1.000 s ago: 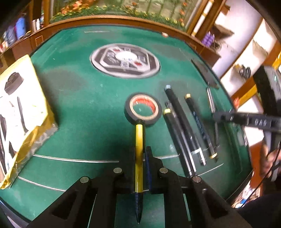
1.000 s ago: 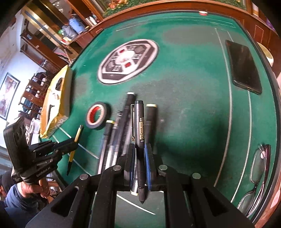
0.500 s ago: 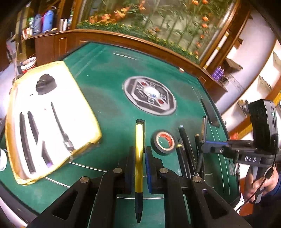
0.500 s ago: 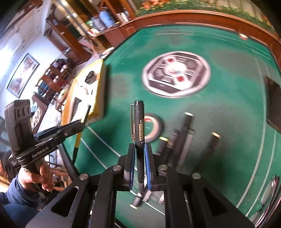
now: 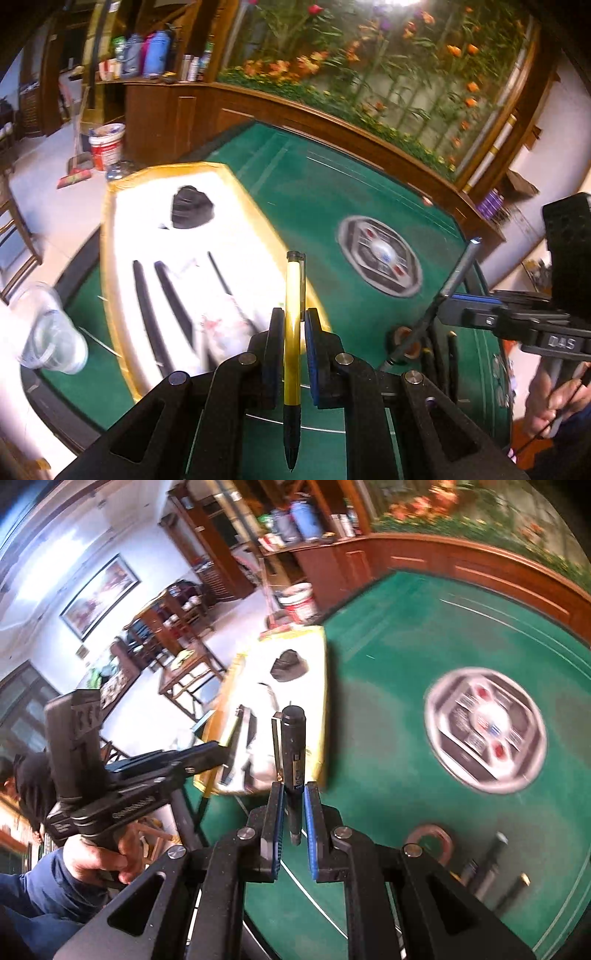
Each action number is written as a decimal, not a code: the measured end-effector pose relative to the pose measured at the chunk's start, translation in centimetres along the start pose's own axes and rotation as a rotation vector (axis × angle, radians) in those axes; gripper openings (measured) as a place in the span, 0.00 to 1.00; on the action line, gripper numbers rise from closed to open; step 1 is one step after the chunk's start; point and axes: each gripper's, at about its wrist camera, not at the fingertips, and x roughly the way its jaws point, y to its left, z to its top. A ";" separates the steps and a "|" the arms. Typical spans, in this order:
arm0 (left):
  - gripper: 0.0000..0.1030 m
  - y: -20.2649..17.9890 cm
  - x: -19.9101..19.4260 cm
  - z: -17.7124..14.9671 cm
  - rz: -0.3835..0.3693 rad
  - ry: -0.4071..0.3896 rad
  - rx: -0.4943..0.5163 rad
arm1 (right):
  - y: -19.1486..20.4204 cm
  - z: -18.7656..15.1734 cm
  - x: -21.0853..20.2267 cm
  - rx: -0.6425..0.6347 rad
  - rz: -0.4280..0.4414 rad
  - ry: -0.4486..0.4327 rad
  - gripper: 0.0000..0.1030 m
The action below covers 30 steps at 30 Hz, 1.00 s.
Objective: Organize rigid objects
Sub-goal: 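Carry both pens over the tray and open both grippers to drop them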
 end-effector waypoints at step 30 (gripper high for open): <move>0.10 10.3 7.5 1.7 0.142 0.077 -0.169 | 2.0 7.4 17.8 0.031 -0.061 0.196 0.08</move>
